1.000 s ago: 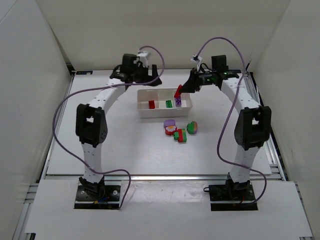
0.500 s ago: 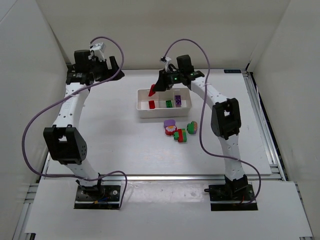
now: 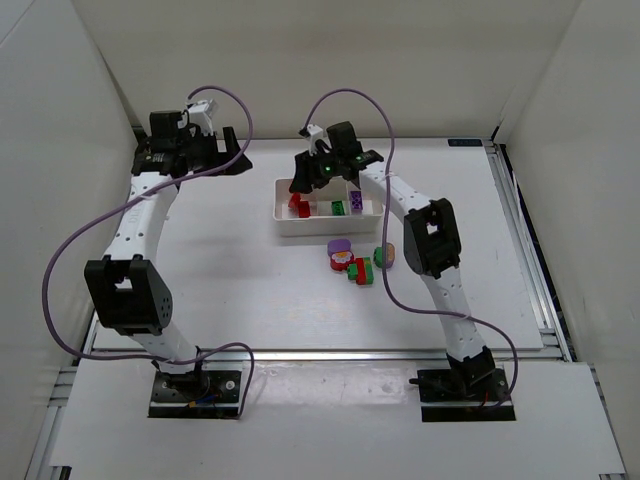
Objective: Sort the legos into containers by color
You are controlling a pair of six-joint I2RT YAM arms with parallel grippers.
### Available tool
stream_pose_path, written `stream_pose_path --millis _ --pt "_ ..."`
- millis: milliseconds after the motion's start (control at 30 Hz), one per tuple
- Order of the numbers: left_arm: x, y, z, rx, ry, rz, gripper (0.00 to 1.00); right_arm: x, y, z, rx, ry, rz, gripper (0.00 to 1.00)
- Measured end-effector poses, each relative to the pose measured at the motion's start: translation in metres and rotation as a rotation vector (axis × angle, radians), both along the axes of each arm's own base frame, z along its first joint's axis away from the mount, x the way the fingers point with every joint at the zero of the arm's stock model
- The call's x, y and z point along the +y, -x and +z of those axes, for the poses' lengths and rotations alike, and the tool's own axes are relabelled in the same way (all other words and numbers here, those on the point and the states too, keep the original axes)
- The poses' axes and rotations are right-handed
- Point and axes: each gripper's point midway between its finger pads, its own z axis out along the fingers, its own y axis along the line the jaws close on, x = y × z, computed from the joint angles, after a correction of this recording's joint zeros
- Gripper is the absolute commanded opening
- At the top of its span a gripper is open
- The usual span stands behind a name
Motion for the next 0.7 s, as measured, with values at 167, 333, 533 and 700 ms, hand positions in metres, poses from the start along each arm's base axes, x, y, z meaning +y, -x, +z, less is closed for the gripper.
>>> stream_pose_path --millis 167,333,533,700 --pt "-0.007 0.004 0.003 -0.006 0.03 -0.052 1.0 -0.012 -0.003 -0.006 -0.027 0.042 -0.01 0.67" --pt "-0.022 0.01 -0.002 -0.011 0.062 -0.127 0.99 -0.035 0.002 0.009 -0.045 0.066 -0.011 0.65" --pt "-0.074 0.033 -0.012 -0.029 0.044 -0.328 0.99 -0.105 0.024 0.088 -0.187 0.06 0.008 0.62" --pt "-0.143 0.072 -0.019 -0.084 -0.028 -0.592 0.98 -0.193 0.065 0.134 -0.327 0.121 -0.009 0.61"
